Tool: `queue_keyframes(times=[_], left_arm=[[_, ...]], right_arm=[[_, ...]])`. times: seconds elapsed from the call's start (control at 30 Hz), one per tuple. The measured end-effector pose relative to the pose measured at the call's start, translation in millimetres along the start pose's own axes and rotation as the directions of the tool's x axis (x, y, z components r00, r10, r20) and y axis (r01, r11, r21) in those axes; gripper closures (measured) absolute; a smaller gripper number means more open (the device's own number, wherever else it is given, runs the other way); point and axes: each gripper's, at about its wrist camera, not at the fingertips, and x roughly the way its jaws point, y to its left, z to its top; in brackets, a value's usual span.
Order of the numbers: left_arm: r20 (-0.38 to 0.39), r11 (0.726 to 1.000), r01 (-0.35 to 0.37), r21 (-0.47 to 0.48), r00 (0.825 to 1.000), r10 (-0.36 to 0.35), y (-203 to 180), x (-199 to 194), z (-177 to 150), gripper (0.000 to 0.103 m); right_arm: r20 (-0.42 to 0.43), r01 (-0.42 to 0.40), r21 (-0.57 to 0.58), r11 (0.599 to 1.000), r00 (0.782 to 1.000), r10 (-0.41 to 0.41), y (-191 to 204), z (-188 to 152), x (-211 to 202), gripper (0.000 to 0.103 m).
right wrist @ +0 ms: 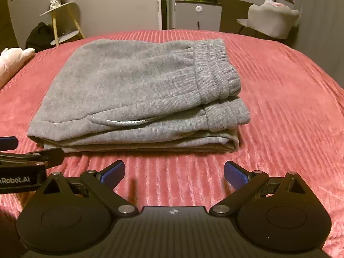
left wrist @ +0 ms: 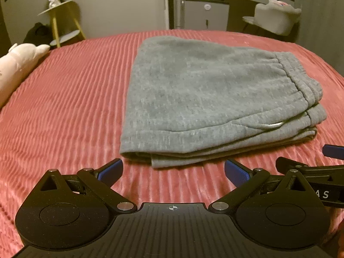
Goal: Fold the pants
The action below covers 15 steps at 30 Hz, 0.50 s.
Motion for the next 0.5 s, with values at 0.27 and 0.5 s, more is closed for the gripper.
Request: queue_keyframes(times=[0.27, 0.5], left_arm=[[-0.012, 0.999, -0.026, 0.025, 1.0, 0.026, -6.0, 1.7, -1.5, 0.0], [-0.02, 0.999, -0.031, 0.013, 0.999, 0.031, -5.8, 1.9, -1.8, 0.0]], right_arm=[[0.009, 0.019, -0.005, 1.0, 1.0, -0.019, -1.1, -0.8, -1.8, 0.004], [0.024, 0.026, 0.01, 1.0, 0.999, -0.026, -6.9, -0.8, -5.3, 0.004]])
